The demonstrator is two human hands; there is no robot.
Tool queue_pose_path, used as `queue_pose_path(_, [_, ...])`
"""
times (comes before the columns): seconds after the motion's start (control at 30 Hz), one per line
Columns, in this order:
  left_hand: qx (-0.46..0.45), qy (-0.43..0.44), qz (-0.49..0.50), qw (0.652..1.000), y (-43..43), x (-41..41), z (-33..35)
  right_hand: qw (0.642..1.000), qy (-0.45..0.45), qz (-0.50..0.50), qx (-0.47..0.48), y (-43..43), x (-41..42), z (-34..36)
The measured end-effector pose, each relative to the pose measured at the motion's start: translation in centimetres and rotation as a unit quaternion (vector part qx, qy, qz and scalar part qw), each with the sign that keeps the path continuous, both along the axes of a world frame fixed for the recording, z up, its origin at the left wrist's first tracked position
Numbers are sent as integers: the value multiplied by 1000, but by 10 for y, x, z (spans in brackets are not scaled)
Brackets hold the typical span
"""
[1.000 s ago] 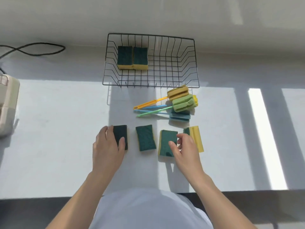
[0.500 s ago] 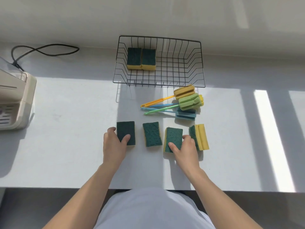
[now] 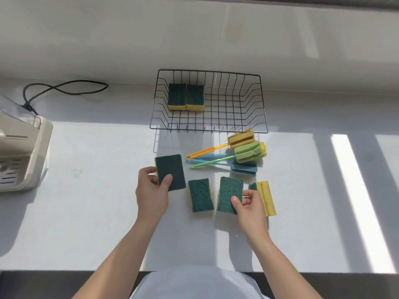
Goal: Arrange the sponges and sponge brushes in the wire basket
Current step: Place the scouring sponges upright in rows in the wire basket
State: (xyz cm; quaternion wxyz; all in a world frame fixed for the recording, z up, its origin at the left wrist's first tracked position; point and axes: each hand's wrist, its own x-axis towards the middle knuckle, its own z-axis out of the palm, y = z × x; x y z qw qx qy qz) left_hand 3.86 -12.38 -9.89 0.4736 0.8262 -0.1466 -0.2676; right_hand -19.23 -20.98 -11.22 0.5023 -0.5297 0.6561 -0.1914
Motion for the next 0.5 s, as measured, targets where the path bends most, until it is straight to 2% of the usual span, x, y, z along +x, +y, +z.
queue_pose_path(0.27, [-83,3,-49,995,-75,12,22,991,-114,-15,-69,-43,17,50])
queue_pose_path(0.5, [-127,12,-82,988,-158,20,30,984,-149,-28,-89,-101,36,73])
